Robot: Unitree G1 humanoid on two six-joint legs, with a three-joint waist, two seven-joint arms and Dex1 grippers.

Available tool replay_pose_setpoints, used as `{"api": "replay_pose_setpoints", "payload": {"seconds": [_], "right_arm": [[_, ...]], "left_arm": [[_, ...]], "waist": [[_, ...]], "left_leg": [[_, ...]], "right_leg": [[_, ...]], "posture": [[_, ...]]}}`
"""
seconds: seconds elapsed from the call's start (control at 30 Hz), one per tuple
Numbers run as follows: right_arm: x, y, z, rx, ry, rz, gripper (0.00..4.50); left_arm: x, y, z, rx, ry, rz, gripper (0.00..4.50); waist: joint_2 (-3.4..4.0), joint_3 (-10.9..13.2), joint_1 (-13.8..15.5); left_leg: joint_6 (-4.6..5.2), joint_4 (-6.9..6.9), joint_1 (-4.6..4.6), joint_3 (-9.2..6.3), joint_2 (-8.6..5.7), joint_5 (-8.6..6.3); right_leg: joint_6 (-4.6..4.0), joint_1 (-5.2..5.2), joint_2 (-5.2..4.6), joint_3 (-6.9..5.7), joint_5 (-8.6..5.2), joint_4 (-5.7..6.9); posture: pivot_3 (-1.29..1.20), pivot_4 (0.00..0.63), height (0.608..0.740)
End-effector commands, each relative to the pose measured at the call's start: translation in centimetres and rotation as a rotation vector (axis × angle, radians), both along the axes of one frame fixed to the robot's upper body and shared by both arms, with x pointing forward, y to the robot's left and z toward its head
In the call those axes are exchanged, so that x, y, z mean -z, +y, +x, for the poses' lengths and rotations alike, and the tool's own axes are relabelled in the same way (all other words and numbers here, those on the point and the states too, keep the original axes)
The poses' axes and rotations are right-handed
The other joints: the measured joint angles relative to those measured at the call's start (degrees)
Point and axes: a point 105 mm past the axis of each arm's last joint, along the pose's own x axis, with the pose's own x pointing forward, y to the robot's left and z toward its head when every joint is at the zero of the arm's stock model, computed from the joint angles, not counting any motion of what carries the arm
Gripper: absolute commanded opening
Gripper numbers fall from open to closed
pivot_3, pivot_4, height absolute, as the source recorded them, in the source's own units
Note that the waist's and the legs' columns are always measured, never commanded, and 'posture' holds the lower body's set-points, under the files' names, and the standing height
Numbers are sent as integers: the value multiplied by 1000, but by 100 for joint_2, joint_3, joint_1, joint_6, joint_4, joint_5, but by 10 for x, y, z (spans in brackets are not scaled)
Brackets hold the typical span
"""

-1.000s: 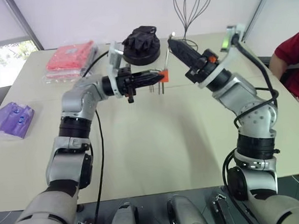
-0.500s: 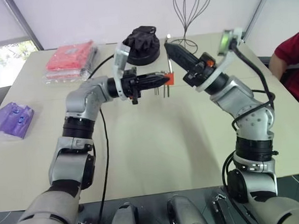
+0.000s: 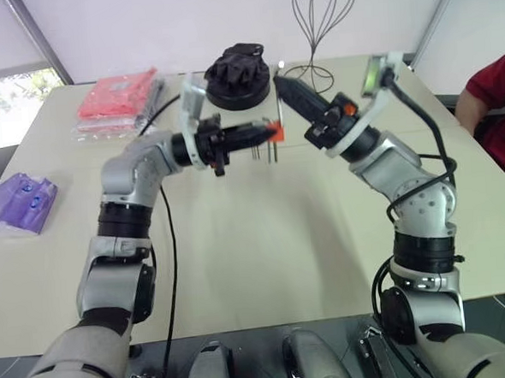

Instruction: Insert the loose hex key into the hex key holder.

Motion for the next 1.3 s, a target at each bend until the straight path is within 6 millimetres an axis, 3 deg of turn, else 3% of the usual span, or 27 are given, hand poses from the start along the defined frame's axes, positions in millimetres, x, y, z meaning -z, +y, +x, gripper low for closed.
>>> {"api": "replay_pose_setpoints", "payload": {"seconds": [0.03,0.5,0.87,1.3], "right_arm": [[-26,0,-7,-1,-88,55,17],[-16,8,-8,21,-103,16,17],[-16,-3,-1,54,-87,47,17],[-17,1,-6,36,-91,54,17]], "left_arm": [[-8,-2,-11,62,-30,-1,0],[-36,0,-7,80,66,-141,0],[-32,5,-6,55,64,-116,0],[-25,2,-5,50,53,-93,0]], "waist": [[0,0,7],[0,0,3],[0,0,5],[0,0,6]], "left_leg": [[0,0,-1,0,0,0],[1,1,-2,-1,-1,0],[0,1,-2,-1,-1,0],[1,1,-2,-1,-1,0]], "right_leg": [[0,0,0,0,0,-1],[0,0,-1,-1,0,-1],[0,0,-1,-1,0,-1],[0,0,-1,-1,0,-1]], "posture": [[0,150,740],[0,150,740],[0,150,740],[0,150,740]]}}
